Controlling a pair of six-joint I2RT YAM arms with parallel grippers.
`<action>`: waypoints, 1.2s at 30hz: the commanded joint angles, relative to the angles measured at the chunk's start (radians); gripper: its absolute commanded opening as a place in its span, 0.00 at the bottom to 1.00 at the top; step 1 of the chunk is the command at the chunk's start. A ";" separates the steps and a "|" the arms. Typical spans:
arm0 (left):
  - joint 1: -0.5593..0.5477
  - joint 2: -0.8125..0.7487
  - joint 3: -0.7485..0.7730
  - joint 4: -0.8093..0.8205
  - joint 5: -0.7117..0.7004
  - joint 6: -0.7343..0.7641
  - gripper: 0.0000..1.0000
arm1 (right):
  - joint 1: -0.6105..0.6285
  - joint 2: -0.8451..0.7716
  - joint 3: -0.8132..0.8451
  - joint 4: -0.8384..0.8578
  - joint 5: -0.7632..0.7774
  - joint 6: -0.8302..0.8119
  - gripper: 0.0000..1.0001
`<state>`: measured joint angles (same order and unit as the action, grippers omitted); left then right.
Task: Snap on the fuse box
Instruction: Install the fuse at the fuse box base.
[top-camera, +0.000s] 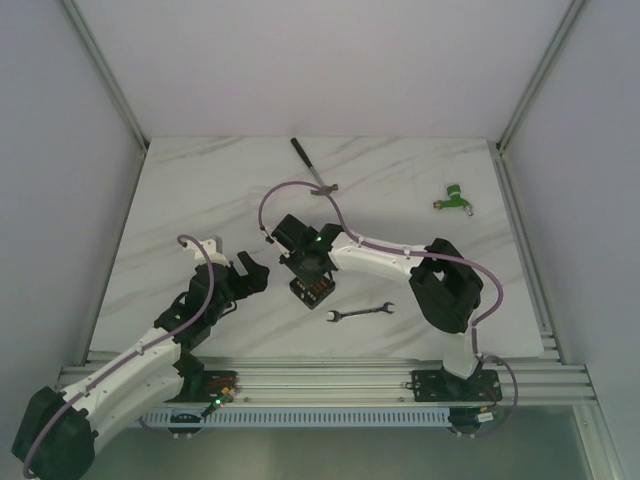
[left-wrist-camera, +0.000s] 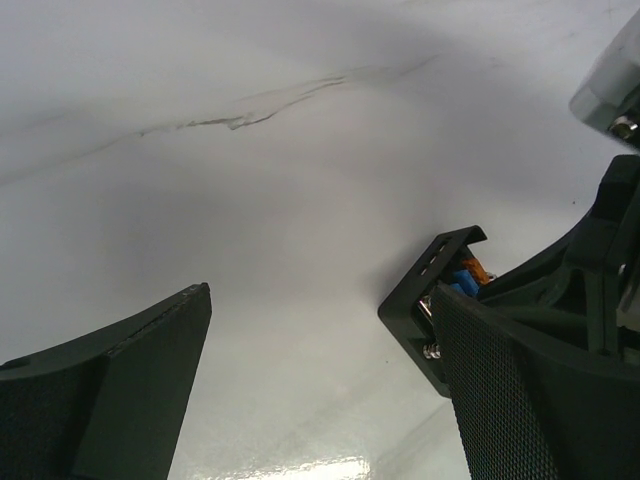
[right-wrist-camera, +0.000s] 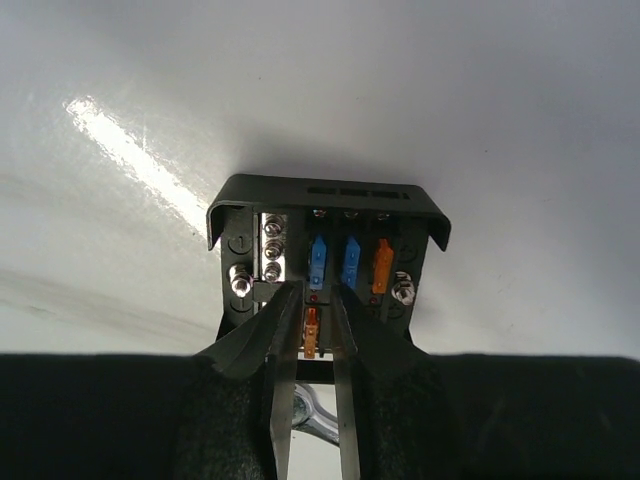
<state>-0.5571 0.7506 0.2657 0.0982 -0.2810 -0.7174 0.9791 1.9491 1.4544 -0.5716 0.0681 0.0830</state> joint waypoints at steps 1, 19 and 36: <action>0.005 -0.005 -0.008 0.024 0.024 -0.017 1.00 | -0.006 -0.047 0.012 0.003 0.033 0.015 0.25; 0.006 0.343 -0.078 0.456 0.367 -0.281 0.62 | -0.026 0.010 0.027 0.019 -0.035 0.017 0.14; 0.005 0.515 -0.027 0.506 0.409 -0.301 0.42 | -0.028 0.087 0.052 -0.058 -0.069 0.020 0.00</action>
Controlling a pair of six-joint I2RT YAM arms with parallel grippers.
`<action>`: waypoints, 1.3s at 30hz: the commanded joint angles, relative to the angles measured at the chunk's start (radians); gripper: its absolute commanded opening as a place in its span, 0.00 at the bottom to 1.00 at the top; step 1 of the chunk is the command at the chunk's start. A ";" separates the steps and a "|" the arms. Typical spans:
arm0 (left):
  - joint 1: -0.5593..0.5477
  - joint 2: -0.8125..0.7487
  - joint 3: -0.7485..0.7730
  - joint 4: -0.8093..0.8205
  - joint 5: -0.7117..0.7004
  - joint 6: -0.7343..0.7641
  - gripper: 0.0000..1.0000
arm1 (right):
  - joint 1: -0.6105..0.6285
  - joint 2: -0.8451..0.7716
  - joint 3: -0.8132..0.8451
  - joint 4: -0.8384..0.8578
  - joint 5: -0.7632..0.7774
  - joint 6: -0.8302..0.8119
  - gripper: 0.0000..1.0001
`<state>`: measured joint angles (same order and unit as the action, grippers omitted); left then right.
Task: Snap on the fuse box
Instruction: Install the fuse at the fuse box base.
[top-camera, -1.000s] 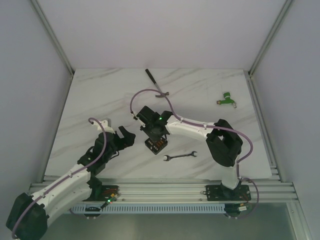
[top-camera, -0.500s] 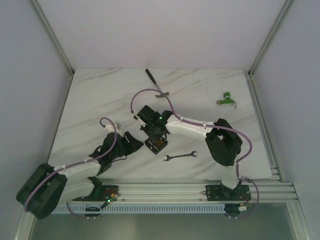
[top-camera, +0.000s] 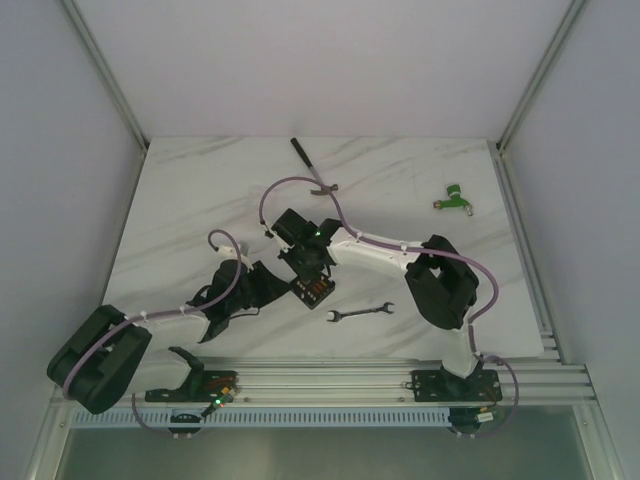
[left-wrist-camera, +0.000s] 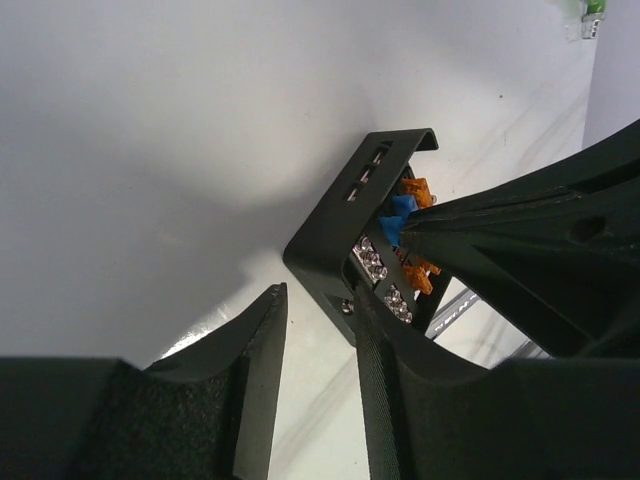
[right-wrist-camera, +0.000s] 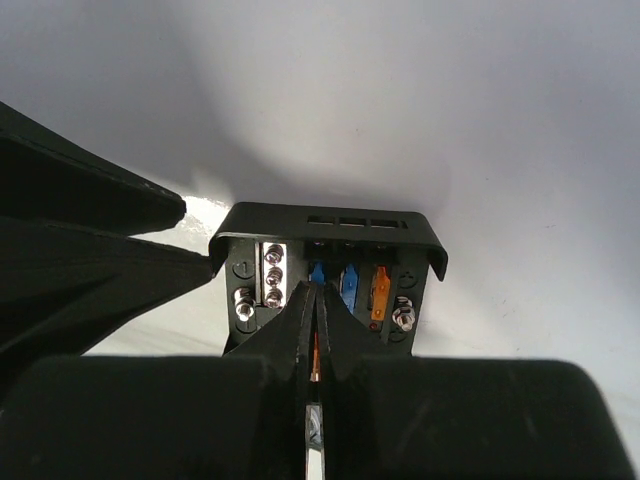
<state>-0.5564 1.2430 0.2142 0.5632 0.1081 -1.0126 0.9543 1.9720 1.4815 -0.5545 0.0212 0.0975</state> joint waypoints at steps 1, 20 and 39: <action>0.004 0.028 0.024 0.042 0.019 -0.006 0.40 | -0.004 0.071 0.029 -0.094 -0.023 0.007 0.00; 0.004 0.114 0.044 -0.008 0.001 -0.028 0.28 | -0.004 0.261 -0.030 -0.291 0.039 0.022 0.00; 0.004 0.098 0.056 -0.056 -0.015 -0.021 0.28 | -0.004 -0.025 0.092 -0.080 0.018 0.028 0.09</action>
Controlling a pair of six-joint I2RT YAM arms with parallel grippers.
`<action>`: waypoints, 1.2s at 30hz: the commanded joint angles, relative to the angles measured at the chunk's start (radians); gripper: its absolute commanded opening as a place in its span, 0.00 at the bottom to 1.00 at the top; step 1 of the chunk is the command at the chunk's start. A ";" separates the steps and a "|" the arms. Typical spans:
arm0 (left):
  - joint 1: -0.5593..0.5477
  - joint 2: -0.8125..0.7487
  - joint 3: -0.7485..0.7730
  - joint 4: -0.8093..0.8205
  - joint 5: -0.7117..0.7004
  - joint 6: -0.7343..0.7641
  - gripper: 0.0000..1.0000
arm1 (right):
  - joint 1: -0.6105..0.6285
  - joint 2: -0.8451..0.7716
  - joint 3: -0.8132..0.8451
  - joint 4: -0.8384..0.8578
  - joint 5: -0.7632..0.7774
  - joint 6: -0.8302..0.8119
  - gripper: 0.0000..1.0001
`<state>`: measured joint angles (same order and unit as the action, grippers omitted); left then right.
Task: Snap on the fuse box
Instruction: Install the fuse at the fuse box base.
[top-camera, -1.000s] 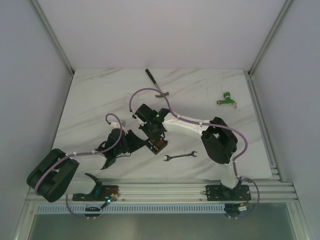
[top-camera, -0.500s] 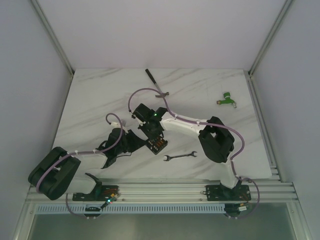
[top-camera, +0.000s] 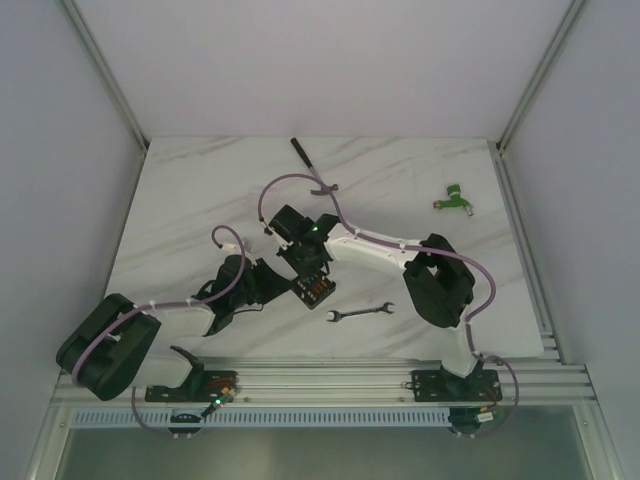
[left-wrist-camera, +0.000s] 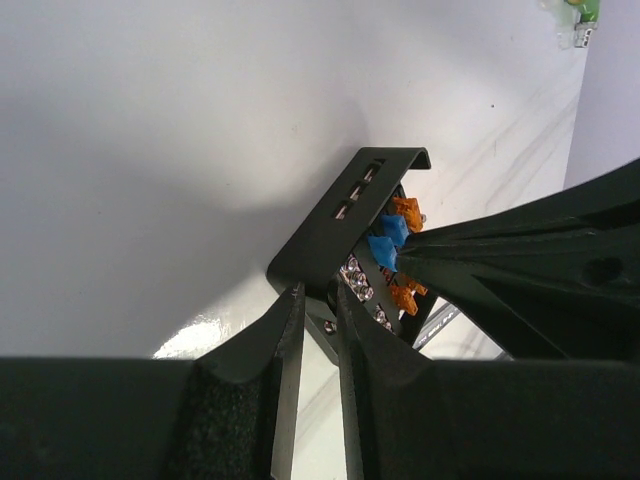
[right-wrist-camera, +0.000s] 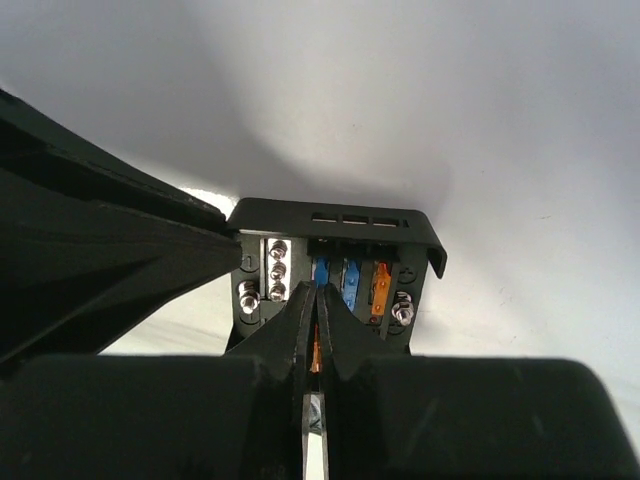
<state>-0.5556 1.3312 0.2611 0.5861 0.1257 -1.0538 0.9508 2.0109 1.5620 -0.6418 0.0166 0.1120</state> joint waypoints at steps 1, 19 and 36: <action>0.003 0.010 0.010 -0.082 -0.033 0.021 0.28 | -0.002 -0.068 0.014 0.007 0.033 0.017 0.09; 0.004 0.013 0.016 -0.086 -0.032 0.019 0.28 | -0.029 0.013 -0.009 -0.016 0.025 0.047 0.07; 0.003 0.031 0.021 -0.077 -0.031 0.017 0.28 | -0.026 0.183 -0.083 -0.149 0.057 0.054 0.00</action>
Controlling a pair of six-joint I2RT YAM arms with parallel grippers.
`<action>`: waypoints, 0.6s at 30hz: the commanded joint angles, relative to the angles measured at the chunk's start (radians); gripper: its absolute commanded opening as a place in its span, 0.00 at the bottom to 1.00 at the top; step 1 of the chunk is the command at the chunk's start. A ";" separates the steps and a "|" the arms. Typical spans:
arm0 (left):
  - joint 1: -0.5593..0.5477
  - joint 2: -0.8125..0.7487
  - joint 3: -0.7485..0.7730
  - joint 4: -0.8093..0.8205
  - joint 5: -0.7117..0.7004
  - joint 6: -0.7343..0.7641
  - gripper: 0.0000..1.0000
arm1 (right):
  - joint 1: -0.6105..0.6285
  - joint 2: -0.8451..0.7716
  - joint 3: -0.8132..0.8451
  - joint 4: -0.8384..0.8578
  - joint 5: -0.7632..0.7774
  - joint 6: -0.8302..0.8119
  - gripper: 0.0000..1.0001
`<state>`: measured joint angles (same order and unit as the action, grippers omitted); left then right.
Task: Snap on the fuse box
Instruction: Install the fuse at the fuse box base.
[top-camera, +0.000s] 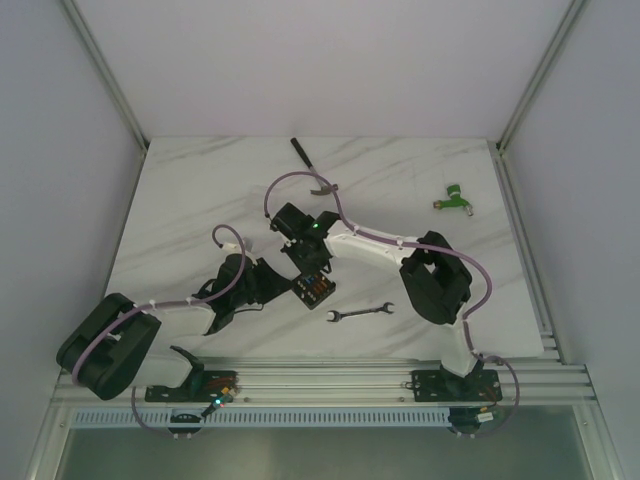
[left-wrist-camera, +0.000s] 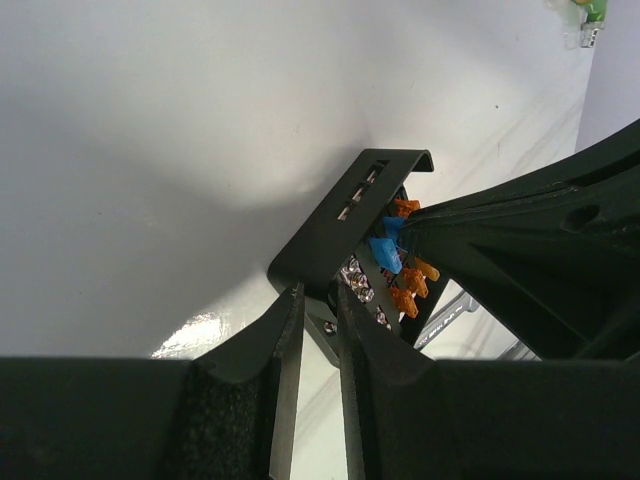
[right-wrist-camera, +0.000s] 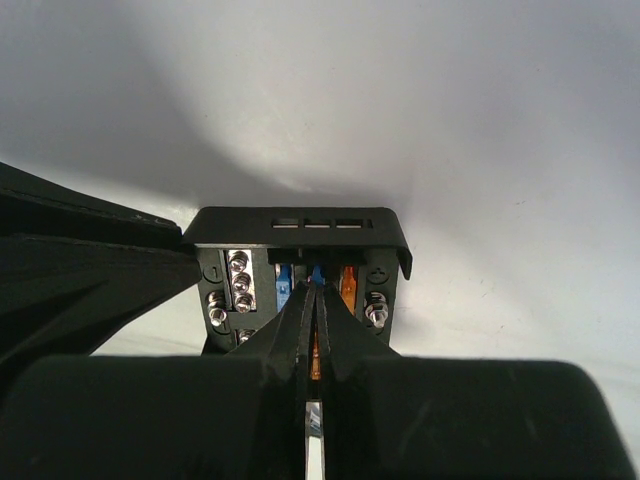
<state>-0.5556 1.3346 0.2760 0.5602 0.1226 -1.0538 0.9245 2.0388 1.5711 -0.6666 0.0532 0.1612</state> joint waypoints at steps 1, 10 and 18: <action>0.003 0.030 0.005 -0.050 -0.028 0.017 0.28 | 0.000 0.168 -0.103 -0.125 0.017 0.005 0.00; 0.003 0.062 0.003 -0.009 -0.015 0.003 0.28 | -0.001 0.341 -0.108 -0.107 0.018 -0.019 0.00; -0.001 0.055 0.096 -0.041 -0.023 0.034 0.35 | -0.061 0.086 -0.068 -0.001 0.037 -0.034 0.00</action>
<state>-0.5518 1.3754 0.3065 0.5610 0.1265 -1.0561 0.9092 2.0499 1.5875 -0.6743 0.0441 0.1528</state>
